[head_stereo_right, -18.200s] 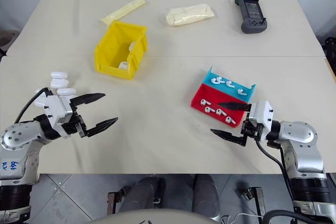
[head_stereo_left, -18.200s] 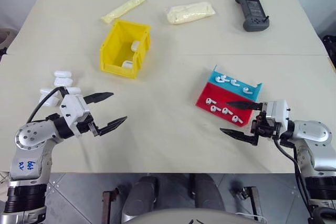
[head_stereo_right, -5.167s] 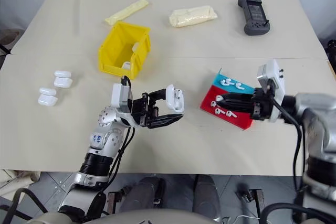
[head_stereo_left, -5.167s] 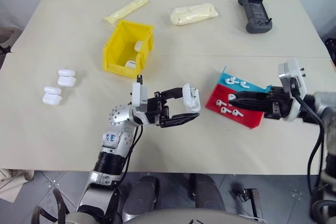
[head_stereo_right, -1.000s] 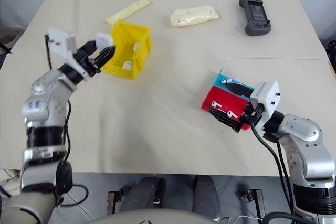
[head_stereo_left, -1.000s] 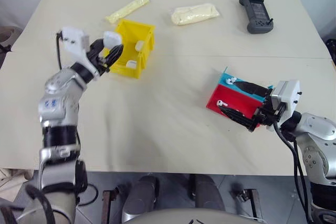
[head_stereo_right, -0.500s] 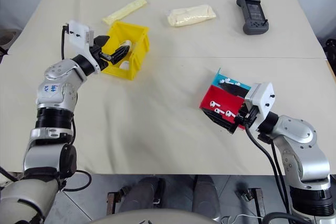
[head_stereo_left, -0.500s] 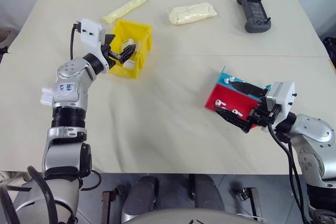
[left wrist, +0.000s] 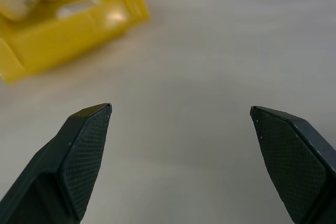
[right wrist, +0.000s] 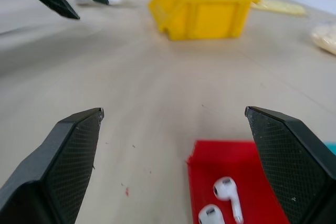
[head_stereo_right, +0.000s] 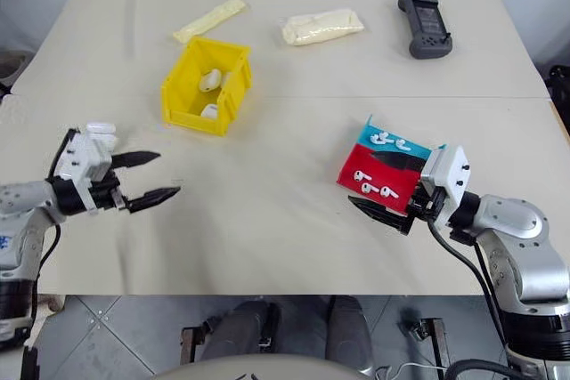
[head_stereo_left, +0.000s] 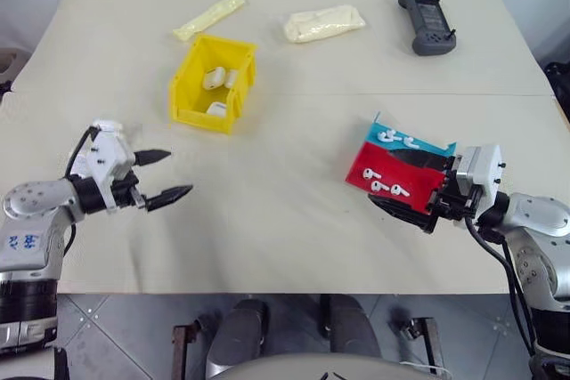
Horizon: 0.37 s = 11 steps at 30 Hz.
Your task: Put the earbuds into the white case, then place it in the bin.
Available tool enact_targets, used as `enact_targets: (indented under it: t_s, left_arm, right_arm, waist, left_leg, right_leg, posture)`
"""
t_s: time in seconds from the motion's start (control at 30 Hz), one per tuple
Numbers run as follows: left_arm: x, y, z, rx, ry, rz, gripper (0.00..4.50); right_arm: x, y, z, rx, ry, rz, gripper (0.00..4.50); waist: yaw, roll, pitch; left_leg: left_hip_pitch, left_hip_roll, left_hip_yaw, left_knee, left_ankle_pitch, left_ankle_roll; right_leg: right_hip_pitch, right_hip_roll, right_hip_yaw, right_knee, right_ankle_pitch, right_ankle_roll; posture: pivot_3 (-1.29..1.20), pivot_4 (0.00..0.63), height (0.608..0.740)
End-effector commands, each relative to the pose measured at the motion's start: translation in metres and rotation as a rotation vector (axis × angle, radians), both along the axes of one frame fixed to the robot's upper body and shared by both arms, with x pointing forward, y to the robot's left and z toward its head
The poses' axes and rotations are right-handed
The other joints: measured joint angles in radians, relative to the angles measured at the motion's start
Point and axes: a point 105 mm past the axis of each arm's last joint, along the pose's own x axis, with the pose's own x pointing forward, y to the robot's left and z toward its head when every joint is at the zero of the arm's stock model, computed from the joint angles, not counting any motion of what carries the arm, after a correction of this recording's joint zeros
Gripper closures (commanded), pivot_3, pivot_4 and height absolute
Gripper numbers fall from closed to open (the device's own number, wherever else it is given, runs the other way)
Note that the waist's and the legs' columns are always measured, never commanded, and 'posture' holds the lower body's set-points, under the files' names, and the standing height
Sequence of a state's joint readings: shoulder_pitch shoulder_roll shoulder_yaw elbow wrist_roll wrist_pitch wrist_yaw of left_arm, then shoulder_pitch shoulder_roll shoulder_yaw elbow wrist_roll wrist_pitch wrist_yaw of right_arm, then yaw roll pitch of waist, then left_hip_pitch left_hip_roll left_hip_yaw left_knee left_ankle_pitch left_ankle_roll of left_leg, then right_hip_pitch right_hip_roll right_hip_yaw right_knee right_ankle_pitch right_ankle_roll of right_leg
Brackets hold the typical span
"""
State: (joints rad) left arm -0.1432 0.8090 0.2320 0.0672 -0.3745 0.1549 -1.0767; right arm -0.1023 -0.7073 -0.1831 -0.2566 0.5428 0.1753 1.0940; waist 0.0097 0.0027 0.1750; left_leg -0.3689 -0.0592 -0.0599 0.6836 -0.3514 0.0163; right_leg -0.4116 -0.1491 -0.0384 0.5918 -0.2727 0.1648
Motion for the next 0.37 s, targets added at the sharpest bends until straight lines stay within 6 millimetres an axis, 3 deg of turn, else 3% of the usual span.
enact_targets:
  t_s: [0.03,0.17,0.37]
  left_arm:
    - [-0.010,-0.016,0.006,0.030,-0.087,-0.112,0.01]
    - [-0.013,-0.035,0.000,0.027,-0.123,-0.178,0.01]
    - [-0.014,-0.041,0.002,-0.008,-0.153,-0.182,0.01]
  right_arm:
    - [-0.006,0.008,-0.006,-0.022,-0.029,0.092,0.00]
    - [-0.012,0.013,-0.018,-0.062,-0.038,0.175,0.00]
    - [-0.010,0.012,-0.011,-0.057,-0.050,0.189,0.00]
  waist:
    - [0.005,0.000,0.000]
    - [0.011,0.000,0.000]
    - [0.008,0.000,0.000]
  left_leg:
    - [0.000,0.000,0.000,0.000,0.000,0.000]
    - [0.000,0.000,0.000,0.000,0.000,0.000]
    - [0.000,0.000,0.000,0.000,0.000,0.000]
  right_leg:
    - [0.000,0.000,0.000,0.000,0.000,0.000]
    - [0.000,0.000,0.000,0.000,0.000,0.000]
    - [0.000,0.001,0.000,0.000,0.000,0.000]
  posture:
    - [0.00,0.150,0.740]
    - [0.00,0.150,0.740]
    - [0.00,0.150,0.740]
